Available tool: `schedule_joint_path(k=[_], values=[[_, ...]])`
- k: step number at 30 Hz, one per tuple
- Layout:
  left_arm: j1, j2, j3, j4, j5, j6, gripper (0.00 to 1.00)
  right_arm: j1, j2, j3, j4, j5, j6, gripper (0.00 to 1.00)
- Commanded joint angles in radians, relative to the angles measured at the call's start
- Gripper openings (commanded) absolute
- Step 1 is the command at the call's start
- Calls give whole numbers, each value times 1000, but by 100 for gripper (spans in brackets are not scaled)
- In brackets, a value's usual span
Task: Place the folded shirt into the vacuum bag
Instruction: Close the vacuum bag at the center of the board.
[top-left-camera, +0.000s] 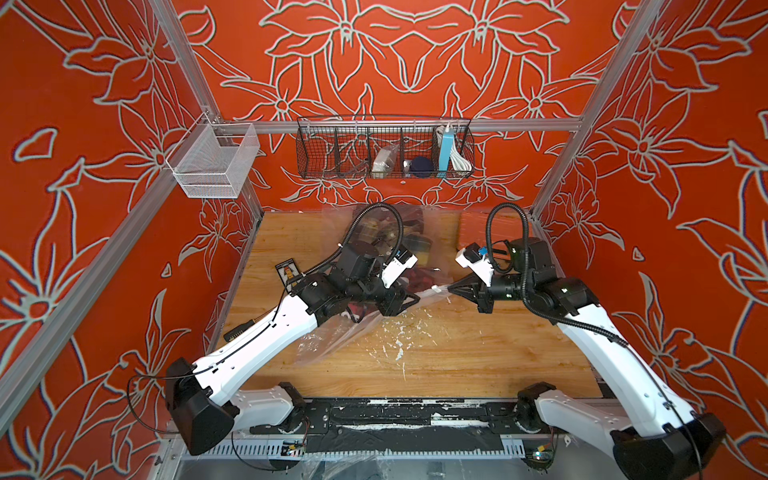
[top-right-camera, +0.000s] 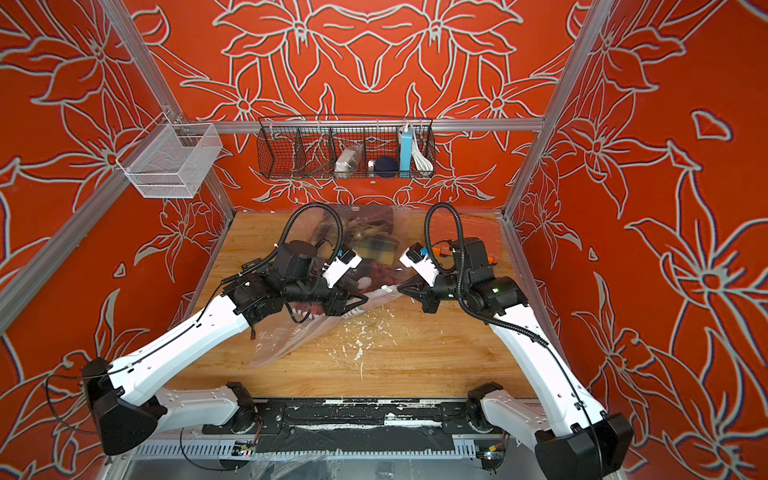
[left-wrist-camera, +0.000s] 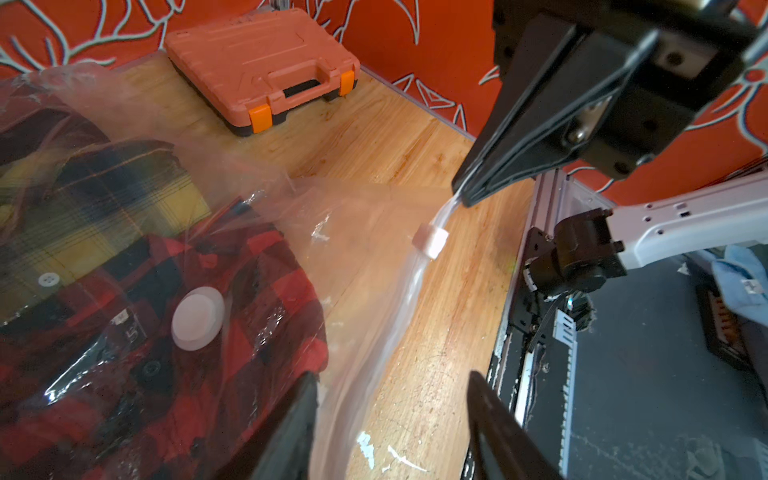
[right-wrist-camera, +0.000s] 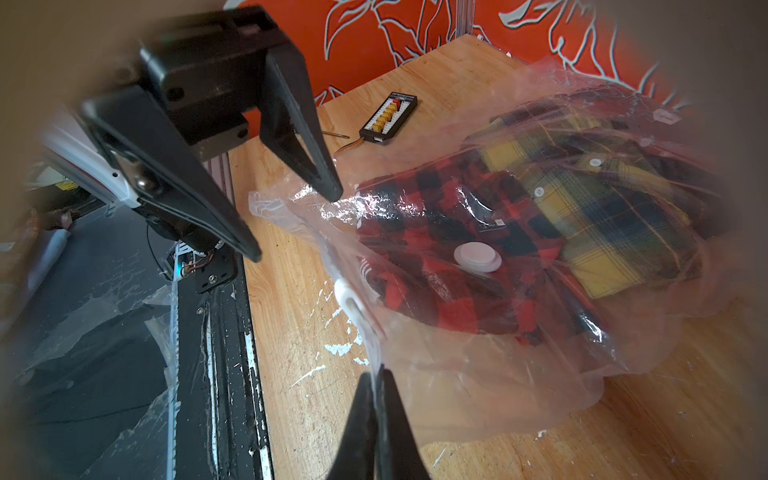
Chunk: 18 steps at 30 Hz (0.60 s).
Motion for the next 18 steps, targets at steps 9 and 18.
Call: schedule_joint_path(k=[9,18], values=[[-71,101,92,-31,12,22,72,8,8,73,-60,-66,-37,0],[-75,215,182,16,47,32,67,8,-4,72,-64,-71,-27,0]])
